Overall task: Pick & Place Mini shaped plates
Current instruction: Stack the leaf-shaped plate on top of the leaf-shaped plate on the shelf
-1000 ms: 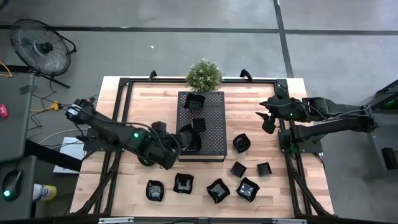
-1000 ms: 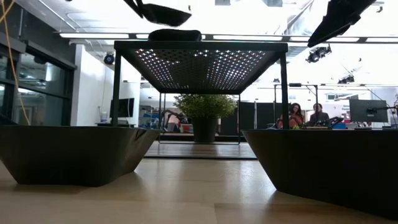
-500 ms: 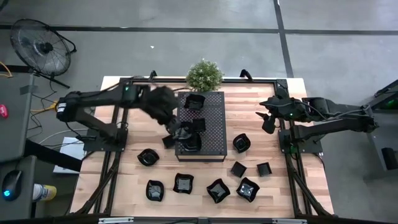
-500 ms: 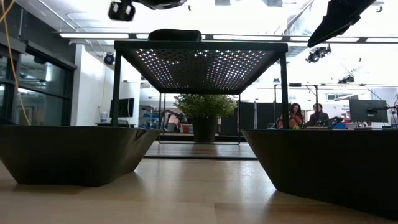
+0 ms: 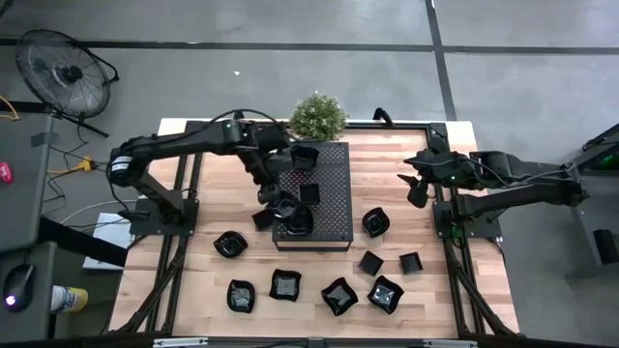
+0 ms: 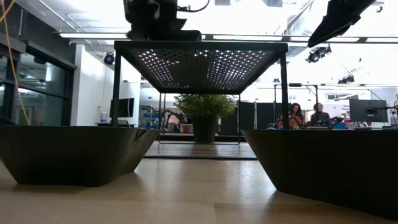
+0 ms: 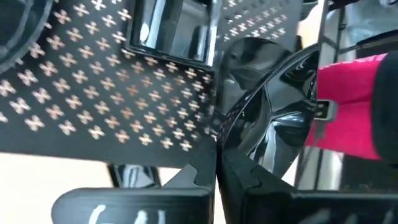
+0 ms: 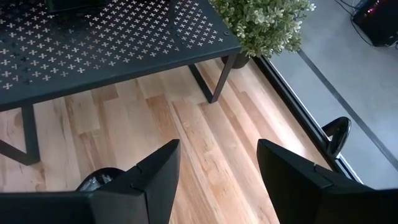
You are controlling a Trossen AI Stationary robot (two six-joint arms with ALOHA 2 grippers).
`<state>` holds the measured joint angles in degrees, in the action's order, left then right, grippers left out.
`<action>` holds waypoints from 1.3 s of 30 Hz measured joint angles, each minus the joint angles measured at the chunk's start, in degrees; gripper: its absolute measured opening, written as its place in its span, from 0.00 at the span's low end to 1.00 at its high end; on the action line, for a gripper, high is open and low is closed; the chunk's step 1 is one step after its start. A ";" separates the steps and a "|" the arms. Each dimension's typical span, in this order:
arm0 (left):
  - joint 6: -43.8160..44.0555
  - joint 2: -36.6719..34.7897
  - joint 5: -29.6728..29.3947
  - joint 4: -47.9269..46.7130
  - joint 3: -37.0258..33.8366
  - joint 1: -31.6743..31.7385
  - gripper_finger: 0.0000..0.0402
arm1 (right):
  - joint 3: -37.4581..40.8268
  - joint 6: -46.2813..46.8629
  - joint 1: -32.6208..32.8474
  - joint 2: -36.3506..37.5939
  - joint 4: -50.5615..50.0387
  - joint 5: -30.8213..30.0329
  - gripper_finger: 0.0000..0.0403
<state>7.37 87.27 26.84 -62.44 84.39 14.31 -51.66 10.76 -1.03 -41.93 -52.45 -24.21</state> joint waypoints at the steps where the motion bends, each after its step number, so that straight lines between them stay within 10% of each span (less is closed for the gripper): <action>1: -1.26 0.52 -0.27 -0.10 0.23 0.00 0.00 | 0.00 0.39 0.01 0.00 0.00 0.00 0.52; 23: -23.83 20.03 -10.07 -20.31 32.01 -4.96 0.00 | -0.02 2.35 0.00 -0.11 -1.50 -0.17 0.52; 39: -31.91 21.63 -11.36 -21.10 35.31 -9.05 0.00 | -0.02 2.28 0.00 -1.53 -2.01 0.68 0.52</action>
<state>-24.53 108.90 15.48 -83.55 119.70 5.26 -51.68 13.04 -1.03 -43.47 -54.46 -23.53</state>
